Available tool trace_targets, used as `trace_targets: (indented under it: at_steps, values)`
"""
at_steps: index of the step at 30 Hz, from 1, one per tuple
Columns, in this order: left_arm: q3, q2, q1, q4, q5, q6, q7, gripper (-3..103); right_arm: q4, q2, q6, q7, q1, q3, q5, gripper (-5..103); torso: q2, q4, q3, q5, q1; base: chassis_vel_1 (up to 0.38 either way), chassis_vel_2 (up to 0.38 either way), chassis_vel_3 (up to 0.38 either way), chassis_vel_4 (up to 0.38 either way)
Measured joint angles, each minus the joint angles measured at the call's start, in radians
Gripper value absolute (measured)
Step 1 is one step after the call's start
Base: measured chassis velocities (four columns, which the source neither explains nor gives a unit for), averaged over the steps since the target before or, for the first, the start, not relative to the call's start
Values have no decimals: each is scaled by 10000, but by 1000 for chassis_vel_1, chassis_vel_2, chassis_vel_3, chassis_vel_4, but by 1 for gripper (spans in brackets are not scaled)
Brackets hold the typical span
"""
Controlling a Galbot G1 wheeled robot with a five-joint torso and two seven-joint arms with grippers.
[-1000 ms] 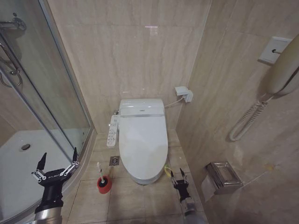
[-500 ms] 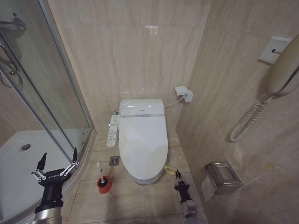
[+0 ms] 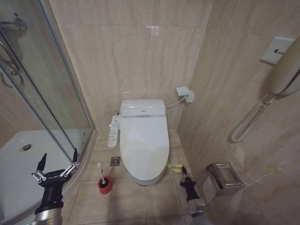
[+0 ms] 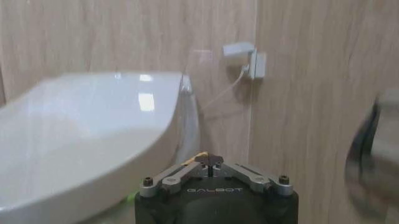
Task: Open the toilet lid, clean the toilet bowl with a toilet brush, close the toilet lid, and flush.
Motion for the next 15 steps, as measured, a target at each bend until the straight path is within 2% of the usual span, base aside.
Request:
trace_targets:
  at_steps: [3, 4, 8, 9, 12, 15]
  values:
    - [1, 0, 0, 0, 0, 0, 0, 100, 2129, -382, -1014, 65, -421, 220, 793, 0, 0, -6, -1, -3, -1, 0, 0, 0, 0]
    - [1, 0, 0, 0, 0, 0, 0, 100, 2129, -382, -1014, 65, -421, 220, 793, 0, 0, -6, -1, -3, -1, 0, 0, 0, 0]
    - [1, 0, 0, 0, 0, 0, 0, 100, 4480, -1041, -2467, 193, -504, 377, 1801, 0, 0, -6, -1, -11, -1, 0, 0, 0, 0]
    - [1, 0, 0, 0, 0, 0, 0, 100, 4480, -1041, -2467, 193, -504, 377, 1801, 0, 0, -6, -1, -11, -1, 0, 0, 0, 0]
    - [2, -1, 0, 0, 0, 0, 0, 100, 5214, -1419, -3224, 353, 110, 266, 2392, 0, 0, -8, -1, -10, -1, 0, 0, 0, 0]
    - [1, 0, 0, -1, 0, 0, 0, 100, 5232, -1542, -3430, 477, 637, 51, 2688, 0, 0, -8, -1, -9, 0, 0, 0, 0, 0]
